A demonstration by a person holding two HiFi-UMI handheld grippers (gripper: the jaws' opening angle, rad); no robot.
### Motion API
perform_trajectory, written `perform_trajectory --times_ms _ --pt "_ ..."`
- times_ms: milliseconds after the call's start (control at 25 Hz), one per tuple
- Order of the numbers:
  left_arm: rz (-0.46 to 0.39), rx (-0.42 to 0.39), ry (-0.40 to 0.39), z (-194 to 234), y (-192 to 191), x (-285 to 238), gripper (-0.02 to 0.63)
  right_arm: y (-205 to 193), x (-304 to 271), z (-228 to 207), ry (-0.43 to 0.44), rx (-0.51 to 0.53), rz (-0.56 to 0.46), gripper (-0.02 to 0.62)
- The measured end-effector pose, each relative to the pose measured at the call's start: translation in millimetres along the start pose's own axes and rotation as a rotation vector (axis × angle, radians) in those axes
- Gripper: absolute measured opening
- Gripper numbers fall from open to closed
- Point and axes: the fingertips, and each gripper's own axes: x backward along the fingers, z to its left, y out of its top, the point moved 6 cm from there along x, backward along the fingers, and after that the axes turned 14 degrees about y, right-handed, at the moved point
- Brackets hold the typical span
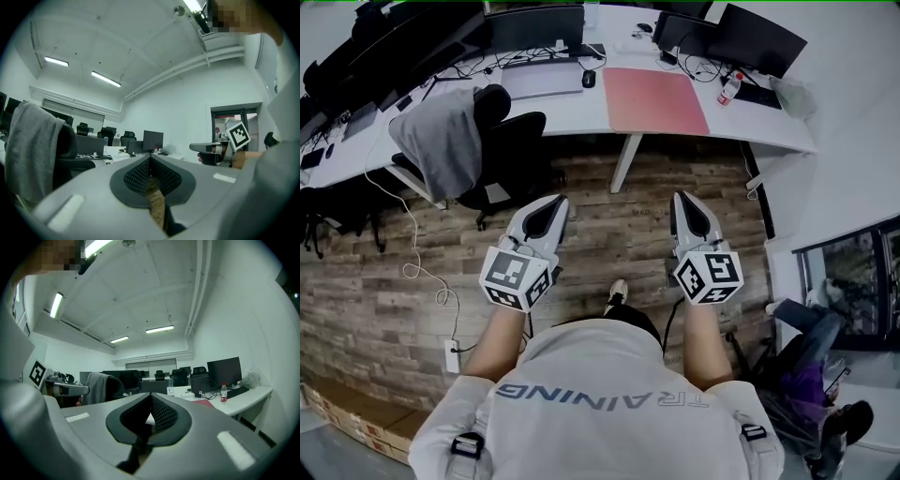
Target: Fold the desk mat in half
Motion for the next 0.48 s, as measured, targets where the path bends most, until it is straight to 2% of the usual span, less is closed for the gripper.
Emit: perform_trajectory --times_ms 320,480 --pt "0.009 -0.015 0.053 -38 11 -94 0.002 9 -30 -105 0.051 -0.009 0.012 0.015" --pt "0.014 -0.025 0.074 -62 15 -140 0.002 8 -40 -163 0.071 -0.054 0.011 0.015"
